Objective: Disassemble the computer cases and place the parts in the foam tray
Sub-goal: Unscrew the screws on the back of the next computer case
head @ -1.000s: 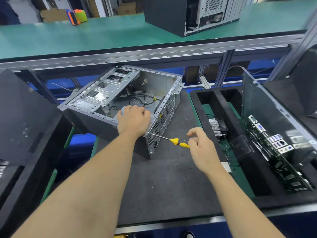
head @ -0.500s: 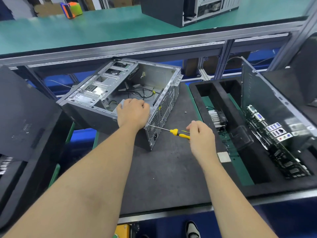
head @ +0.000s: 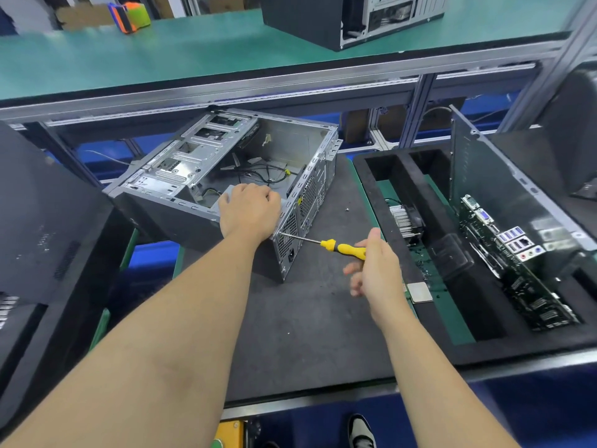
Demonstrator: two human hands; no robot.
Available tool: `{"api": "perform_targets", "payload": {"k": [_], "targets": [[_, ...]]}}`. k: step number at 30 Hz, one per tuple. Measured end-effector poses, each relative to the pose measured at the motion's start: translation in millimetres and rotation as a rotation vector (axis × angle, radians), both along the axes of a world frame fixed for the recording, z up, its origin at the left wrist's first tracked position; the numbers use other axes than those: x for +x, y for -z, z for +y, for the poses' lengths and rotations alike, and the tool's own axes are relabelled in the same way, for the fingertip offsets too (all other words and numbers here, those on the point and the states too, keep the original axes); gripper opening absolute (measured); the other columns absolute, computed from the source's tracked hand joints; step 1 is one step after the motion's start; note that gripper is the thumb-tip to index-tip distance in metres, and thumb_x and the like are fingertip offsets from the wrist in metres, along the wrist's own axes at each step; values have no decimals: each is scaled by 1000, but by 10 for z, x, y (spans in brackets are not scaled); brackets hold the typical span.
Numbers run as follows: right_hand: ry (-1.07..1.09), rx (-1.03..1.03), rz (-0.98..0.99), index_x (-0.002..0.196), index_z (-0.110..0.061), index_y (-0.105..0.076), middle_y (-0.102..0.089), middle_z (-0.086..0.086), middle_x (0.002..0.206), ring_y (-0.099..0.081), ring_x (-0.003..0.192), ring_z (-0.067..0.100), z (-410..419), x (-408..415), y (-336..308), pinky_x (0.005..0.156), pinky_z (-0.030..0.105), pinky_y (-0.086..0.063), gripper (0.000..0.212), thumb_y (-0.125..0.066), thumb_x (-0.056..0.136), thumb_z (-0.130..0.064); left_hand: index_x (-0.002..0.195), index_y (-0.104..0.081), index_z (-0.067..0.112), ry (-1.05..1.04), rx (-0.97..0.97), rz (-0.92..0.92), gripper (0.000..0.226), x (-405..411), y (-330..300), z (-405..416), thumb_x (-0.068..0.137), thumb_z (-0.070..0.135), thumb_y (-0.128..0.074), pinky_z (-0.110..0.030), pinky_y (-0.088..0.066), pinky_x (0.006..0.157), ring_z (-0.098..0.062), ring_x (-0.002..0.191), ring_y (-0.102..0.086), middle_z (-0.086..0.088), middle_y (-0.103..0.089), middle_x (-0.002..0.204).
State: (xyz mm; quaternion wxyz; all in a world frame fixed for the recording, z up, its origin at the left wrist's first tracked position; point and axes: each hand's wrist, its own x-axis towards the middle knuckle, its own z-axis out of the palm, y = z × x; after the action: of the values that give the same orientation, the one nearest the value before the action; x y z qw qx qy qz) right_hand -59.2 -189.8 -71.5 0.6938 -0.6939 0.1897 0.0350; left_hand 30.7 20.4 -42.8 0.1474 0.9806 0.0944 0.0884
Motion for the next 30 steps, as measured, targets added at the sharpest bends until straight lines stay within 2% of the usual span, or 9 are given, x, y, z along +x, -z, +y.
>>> {"api": "perform_targets", "payload": {"k": [2, 4, 8, 12, 16, 19, 22, 26, 30], "targets": [[-59, -163, -5, 78, -14, -49, -48, -6, 48, -36, 38, 13, -79, 13, 14, 51, 31, -34, 49, -34, 101, -55, 90, -65, 21, -1, 0, 0, 38, 4, 1, 1, 98, 30, -29, -47, -31, 111, -22, 116, -48, 0, -64, 107], [-96, -187, -106, 71, -17, -41, -40, -9, 50, -34, 46, 14, -117, 6, -2, 55, 34, -30, 41, -43, 101, -45, 88, -64, 22, -3, -6, -6, 38, 7, 1, 0, 98, 31, -29, -46, -31, 111, -22, 115, -48, 1, -63, 105], [-196, -157, -314, 86, -19, -57, -51, -9, 60, -39, 56, 16, -177, -24, -78, 51, 29, -37, 15, -54, 101, -19, 82, -62, 22, -10, -8, -20, 37, 5, 11, 4, 97, 30, -30, -47, -32, 110, -20, 110, -46, 4, -58, 96], [-278, -208, -370, 93, -36, -59, -58, -6, 77, -49, 62, 13, -236, -57, -95, 58, 20, -45, 26, -56, 98, -11, 81, -63, 22, -8, -6, -26, 38, 11, 16, 3, 97, 30, -30, -47, -33, 109, -20, 111, -47, 5, -57, 94], [-254, -137, -209, 100, -41, -56, -61, -1, 108, -60, 85, 16, -162, -62, -76, 79, 39, -53, 17, -44, 104, -31, 77, -60, 22, -3, 2, -40, 37, 5, 14, 3, 97, 30, -31, -48, -34, 109, -19, 105, -45, 5, -55, 90], [-206, -291, -85, 89, -17, -58, -63, 1, 72, -56, 61, 19, -114, -30, -51, 67, 39, -48, 43, -34, 104, -49, 80, -60, 21, 1, 12, -32, 37, -1, 5, -1, 98, 30, -30, -49, -33, 111, -19, 106, -44, 5, -55, 93], [-154, -340, -219, 81, -6, -54, -50, -2, 64, -45, 61, 18, -107, -23, -26, 62, 31, -38, 39, -47, 102, -38, 80, -61, 20, -2, 20, -34, 37, -10, -7, -8, 98, 30, -30, -49, -34, 109, -20, 106, -47, 3, -58, 94], [-151, -261, -385, 86, -28, -62, -67, -16, 83, -56, 68, -5, -119, -24, -107, 58, 9, -37, 18, -58, 98, -14, 74, -56, 19, -8, 11, -44, 37, -24, -26, -25, 98, 29, -30, -47, -37, 105, -21, 102, -49, 0, -60, 90], [-212, -75, -395, 92, -45, -59, -57, -10, 89, -53, 70, 13, -120, -43, -158, 71, 28, -47, 38, -62, 91, -6, 65, -47, 21, -6, 14, -55, 37, -30, -49, -30, 97, 27, -31, -48, -38, 103, -22, 96, -50, 0, -58, 83]]}}
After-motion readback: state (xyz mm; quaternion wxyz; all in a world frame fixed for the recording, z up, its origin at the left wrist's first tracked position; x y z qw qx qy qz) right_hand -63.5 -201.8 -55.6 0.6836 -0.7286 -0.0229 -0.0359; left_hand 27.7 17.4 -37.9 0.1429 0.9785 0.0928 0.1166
